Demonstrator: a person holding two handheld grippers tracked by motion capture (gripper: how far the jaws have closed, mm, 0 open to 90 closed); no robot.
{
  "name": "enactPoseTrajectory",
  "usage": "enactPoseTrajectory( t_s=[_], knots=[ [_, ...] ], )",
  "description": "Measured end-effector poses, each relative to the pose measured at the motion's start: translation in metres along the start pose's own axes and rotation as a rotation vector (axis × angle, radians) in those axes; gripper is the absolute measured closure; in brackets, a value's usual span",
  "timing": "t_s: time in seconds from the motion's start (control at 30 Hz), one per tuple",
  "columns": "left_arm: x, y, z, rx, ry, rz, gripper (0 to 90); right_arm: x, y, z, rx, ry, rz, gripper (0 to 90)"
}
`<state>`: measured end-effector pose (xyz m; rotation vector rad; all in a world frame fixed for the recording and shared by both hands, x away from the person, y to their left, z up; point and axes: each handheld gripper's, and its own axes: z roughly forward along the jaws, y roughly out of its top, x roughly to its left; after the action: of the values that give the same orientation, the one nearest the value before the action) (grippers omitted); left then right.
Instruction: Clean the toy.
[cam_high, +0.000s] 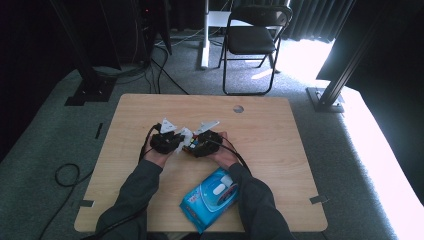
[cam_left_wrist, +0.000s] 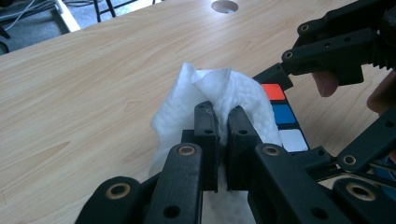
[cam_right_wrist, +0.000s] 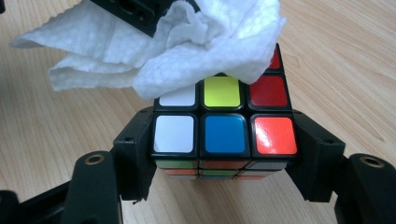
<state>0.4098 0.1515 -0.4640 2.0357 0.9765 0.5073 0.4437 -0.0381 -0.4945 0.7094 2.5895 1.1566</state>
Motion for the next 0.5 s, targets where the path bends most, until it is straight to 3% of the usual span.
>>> enactPoseTrajectory(
  t_s=[0.5],
  knots=[
    [-0.011, 0.0, 0.007, 0.017, -0.056, 0.028, 85.9, -0.002, -0.004, 0.002, 0.004, -0.029, 0.012, 34.0]
  ],
)
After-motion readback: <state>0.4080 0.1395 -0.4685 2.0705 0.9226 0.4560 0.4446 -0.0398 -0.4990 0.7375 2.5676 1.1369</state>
